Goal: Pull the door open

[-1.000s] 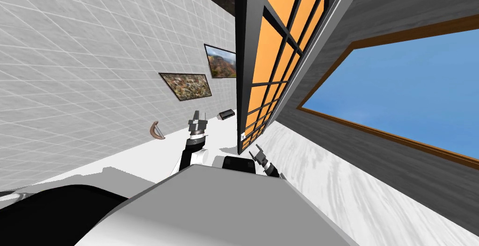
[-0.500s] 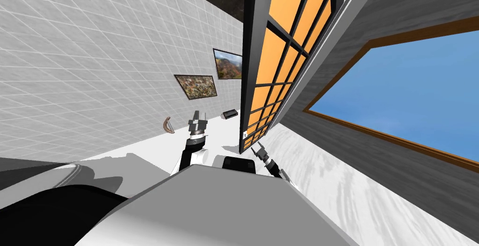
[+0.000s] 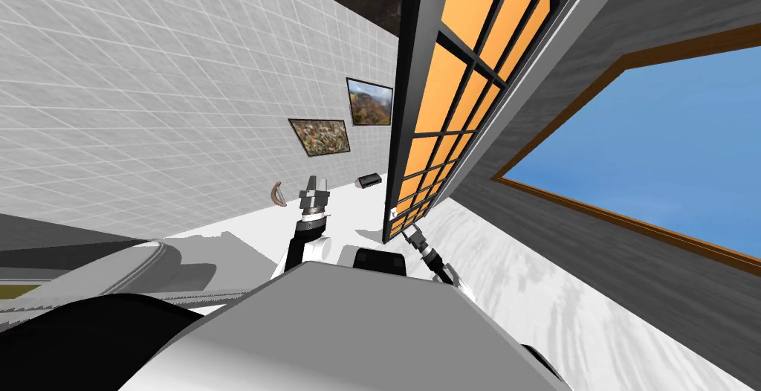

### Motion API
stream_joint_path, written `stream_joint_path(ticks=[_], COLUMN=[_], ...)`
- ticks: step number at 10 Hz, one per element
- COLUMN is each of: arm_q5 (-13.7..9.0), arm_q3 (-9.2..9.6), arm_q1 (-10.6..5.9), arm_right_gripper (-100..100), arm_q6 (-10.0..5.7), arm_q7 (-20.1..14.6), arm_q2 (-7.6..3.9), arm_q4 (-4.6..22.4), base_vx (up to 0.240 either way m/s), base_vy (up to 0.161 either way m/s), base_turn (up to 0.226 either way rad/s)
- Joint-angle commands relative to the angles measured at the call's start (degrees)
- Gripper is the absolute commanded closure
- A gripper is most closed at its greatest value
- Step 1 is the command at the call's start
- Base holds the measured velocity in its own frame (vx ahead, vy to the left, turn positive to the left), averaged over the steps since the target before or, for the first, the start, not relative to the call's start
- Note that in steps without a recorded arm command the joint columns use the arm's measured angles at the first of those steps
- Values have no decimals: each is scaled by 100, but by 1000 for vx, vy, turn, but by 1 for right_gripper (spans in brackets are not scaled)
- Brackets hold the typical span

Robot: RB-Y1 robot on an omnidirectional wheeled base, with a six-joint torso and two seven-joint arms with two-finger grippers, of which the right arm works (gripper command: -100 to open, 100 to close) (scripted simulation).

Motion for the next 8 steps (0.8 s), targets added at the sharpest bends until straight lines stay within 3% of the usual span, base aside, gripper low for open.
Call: stream_joint_path(ticks=[1, 5, 8], arm_q5=[-90, -281, -447], arm_q3=[-28, -96, -154], arm_q1=[-140, -474, -762], arm_right_gripper=[-100, -100, -100], arm_q6=[18, 27, 34], arm_q7=[29, 82, 128], arm_q2=[-13, -57, -94], arm_q4=[168, 575, 927], base_vx=[-35, 2, 76], base_vy=[47, 71, 122], base_turn=[80, 82, 78])
